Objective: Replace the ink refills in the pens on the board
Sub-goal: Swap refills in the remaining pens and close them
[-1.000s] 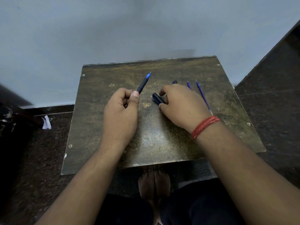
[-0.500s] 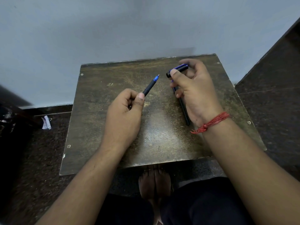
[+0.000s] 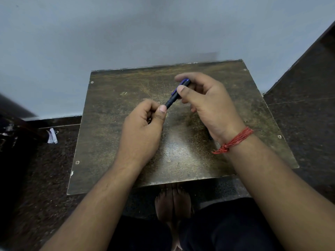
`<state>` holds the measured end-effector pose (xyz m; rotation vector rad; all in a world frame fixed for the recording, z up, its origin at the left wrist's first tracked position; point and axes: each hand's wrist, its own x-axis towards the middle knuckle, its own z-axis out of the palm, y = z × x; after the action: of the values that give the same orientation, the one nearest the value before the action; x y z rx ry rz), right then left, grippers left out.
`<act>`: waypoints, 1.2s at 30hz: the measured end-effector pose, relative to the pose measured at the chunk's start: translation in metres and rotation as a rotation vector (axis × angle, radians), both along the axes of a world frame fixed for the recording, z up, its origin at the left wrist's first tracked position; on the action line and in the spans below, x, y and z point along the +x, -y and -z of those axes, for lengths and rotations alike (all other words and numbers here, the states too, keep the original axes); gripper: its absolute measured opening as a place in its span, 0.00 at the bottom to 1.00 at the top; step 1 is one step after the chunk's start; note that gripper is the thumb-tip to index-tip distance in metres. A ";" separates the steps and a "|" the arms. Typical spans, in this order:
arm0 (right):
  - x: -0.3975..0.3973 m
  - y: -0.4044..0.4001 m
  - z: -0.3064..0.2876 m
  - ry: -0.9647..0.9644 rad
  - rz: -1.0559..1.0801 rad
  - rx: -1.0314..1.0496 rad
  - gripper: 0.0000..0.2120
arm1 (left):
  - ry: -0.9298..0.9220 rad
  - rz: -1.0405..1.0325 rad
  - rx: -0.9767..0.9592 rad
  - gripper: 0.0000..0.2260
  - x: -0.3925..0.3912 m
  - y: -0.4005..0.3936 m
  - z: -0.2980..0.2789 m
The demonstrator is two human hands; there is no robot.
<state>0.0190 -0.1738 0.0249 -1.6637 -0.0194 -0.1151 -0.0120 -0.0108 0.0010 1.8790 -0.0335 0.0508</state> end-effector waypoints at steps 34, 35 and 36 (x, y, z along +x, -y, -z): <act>-0.005 -0.018 -0.005 0.000 0.288 -0.399 0.05 | 0.136 -0.023 0.160 0.04 -0.002 0.007 0.001; -0.006 -0.012 -0.009 0.035 0.293 -0.515 0.05 | 0.145 -0.052 0.159 0.04 -0.001 0.005 0.001; -0.006 -0.007 -0.011 0.052 0.276 -0.638 0.05 | 0.164 -0.082 0.165 0.04 0.001 0.003 0.000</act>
<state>0.0126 -0.1668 0.0358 -2.2946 0.1485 -0.3936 -0.0115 -0.0135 0.0005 2.0365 -0.0755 0.2651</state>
